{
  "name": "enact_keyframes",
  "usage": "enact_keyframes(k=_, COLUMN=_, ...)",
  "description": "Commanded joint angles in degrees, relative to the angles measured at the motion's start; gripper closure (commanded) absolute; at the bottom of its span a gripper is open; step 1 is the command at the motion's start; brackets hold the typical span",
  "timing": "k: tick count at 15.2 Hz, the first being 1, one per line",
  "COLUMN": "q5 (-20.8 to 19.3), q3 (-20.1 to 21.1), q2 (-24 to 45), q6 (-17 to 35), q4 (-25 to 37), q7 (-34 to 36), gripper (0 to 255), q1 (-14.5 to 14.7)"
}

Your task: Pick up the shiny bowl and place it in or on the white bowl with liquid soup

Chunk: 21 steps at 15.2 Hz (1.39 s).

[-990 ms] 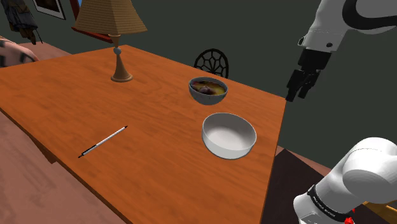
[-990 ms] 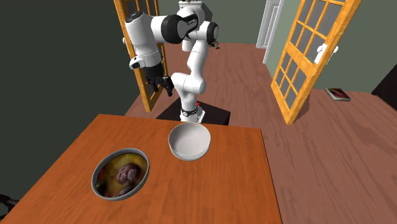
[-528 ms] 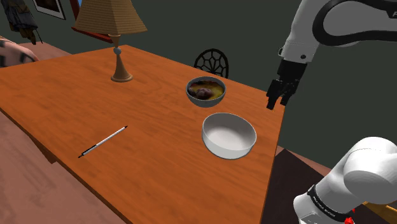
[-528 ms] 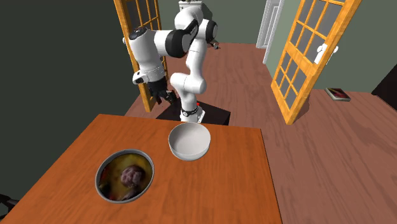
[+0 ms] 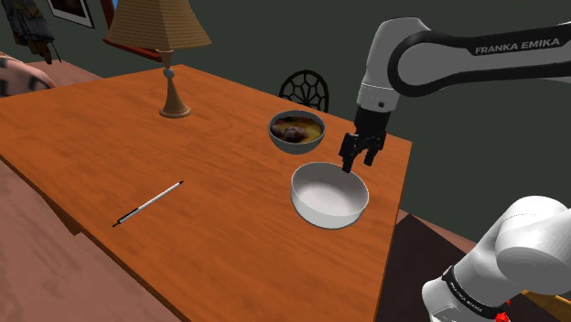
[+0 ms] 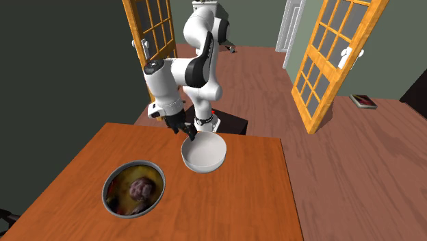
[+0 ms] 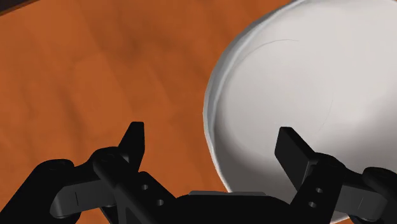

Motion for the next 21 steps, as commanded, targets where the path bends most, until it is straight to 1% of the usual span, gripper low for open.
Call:
enact_keyframes(k=1, q5=0.18, q3=0.55, q2=1.90, q6=2.34, q4=-0.44, q7=0.20, gripper=0, q1=0.12)
enact_keyframes(k=8, q5=0.92, q3=1.32, q2=2.76, q6=7.61, q4=-4.80, q7=0.02, gripper=0, q1=0.55)
enact_keyframes(k=15, q5=0.92, q3=1.32, q2=2.76, q6=7.60, q4=-4.79, q7=0.02, gripper=0, q1=0.55)
enact_keyframes(k=16, q5=0.92, q3=1.32, q2=2.76, q6=7.60, q4=-4.79, q7=0.02, gripper=255, q1=0.55)
enact_keyframes(k=21, q5=0.92, q3=1.32, q2=2.75, q6=7.59, q4=-4.79, q7=0.02, gripper=255, q1=0.55)
